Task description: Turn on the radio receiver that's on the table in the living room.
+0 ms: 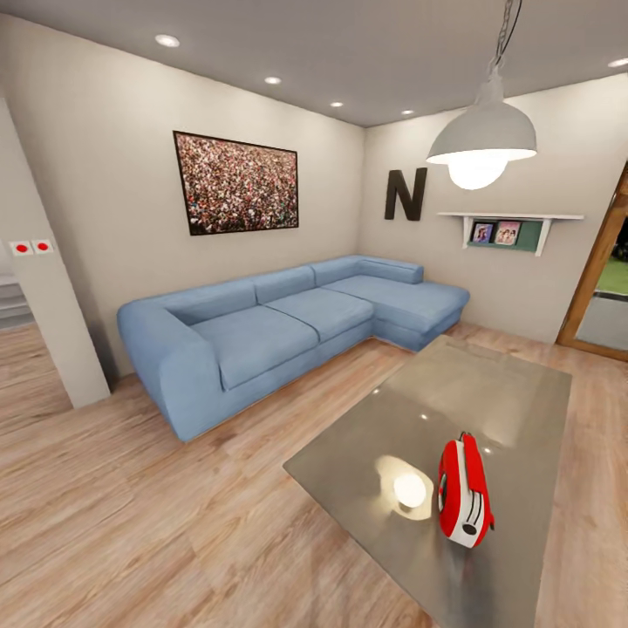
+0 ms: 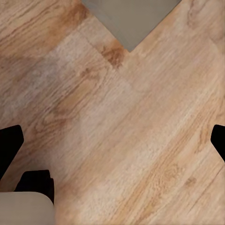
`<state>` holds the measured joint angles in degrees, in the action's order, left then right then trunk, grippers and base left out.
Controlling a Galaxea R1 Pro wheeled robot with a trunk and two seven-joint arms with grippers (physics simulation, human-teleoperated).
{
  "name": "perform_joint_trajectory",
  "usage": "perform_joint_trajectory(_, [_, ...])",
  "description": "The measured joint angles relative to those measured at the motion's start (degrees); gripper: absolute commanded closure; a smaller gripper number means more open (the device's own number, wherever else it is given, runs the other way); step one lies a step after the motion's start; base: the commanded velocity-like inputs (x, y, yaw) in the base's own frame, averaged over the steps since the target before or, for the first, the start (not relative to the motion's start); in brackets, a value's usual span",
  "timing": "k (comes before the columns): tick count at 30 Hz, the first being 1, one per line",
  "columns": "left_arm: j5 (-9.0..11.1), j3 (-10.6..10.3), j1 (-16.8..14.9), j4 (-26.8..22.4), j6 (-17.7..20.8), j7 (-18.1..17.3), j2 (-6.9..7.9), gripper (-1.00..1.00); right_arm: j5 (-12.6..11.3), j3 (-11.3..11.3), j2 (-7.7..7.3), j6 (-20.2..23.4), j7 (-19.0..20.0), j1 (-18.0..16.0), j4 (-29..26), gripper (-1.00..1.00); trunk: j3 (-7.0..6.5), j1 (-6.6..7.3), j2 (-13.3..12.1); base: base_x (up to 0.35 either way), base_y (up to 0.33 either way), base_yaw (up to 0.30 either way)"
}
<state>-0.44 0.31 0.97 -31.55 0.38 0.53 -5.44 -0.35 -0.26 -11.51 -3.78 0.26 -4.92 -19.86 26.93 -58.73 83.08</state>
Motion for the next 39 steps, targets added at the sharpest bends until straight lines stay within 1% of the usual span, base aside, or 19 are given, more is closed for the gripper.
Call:
perform_joint_trajectory(6, [0.0,0.1,0.0,0.0,0.0,0.0,-0.01,-1.00,0.0,0.0,0.00,0.0,0.0,0.0,0.0,-1.00,-0.01,0.00,0.0,0.001,0.000,-0.104])
perform_joint_trajectory(19, [0.0,0.1,0.0,0.0,-0.1,0.0,-0.01,-1.00,0.0,0.0,0.00,0.0,0.0,0.0,0.0,-1.00,-0.23,0.00,0.0,0.002,0.005,-0.263])
perform_joint_trajectory(24, [0.0,0.1,0.0,0.0,0.0,0.0,-0.01,-1.00,0.0,0.1,0.00,0.0,0.0,0.0,0.0,-1.00,-0.27,0.00,0.0,0.115,0.179,-0.127])
perform_joint_trajectory(36, [0.0,0.1,0.0,0.0,0.0,0.0,-0.01,-1.00,0.0,0.1,0.00,0.0,0.0,0.0,0.0,-1.00,-0.28,0.00,0.0,0.167,0.239,-0.006])
perform_joint_trajectory(39, [0.0,0.1,0.0,0.0,0.0,0.0,-0.01,-1.00,0.0,0.2,0.00,0.0,0.0,0.0,0.0,-1.00,-0.28,0.00,0.0,0.214,0.219,-0.116])
